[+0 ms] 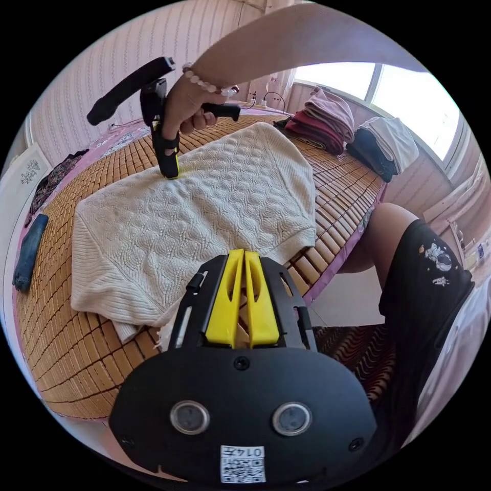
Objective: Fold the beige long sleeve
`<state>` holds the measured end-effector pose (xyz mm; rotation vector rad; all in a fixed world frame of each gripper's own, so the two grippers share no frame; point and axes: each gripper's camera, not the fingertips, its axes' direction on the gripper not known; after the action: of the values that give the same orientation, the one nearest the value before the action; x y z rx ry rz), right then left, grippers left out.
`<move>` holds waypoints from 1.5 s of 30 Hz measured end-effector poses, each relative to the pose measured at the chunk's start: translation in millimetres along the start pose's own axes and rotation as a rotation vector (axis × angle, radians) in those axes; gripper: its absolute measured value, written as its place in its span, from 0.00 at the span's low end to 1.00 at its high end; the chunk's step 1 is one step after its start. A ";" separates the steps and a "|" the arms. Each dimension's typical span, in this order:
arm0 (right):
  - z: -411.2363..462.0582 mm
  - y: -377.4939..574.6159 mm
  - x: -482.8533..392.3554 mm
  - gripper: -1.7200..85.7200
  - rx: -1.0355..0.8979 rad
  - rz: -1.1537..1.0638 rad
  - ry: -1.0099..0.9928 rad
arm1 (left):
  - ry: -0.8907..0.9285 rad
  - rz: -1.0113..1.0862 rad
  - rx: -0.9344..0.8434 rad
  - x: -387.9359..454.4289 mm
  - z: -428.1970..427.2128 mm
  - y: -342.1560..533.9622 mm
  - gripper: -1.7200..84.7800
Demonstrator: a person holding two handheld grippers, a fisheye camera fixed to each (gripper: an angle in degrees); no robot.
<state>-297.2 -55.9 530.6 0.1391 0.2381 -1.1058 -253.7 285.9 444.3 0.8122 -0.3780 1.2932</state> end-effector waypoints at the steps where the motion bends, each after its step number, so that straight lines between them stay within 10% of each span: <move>1: 0.1 -12.5 0.6 0.02 -0.035 -0.032 0.011 | -0.001 0.008 -0.007 0.6 1.0 -1.4 0.01; 33: 0.4 -146.3 60.3 0.01 -0.636 -0.185 0.021 | 0.150 -0.037 0.012 -7.9 24.5 4.7 0.01; 39: -14.9 -95.0 107.1 0.01 -0.462 -0.159 -0.197 | 0.162 0.064 0.019 0.2 19.1 6.3 0.01; 45: -38.5 63.1 172.0 0.04 0.203 0.118 -0.557 | 0.208 0.150 0.108 14.9 -2.4 5.6 0.09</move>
<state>-171.9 -168.2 448.5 0.0215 -0.3768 -1.0087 -255.4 298.3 454.5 0.7421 -0.2071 1.5337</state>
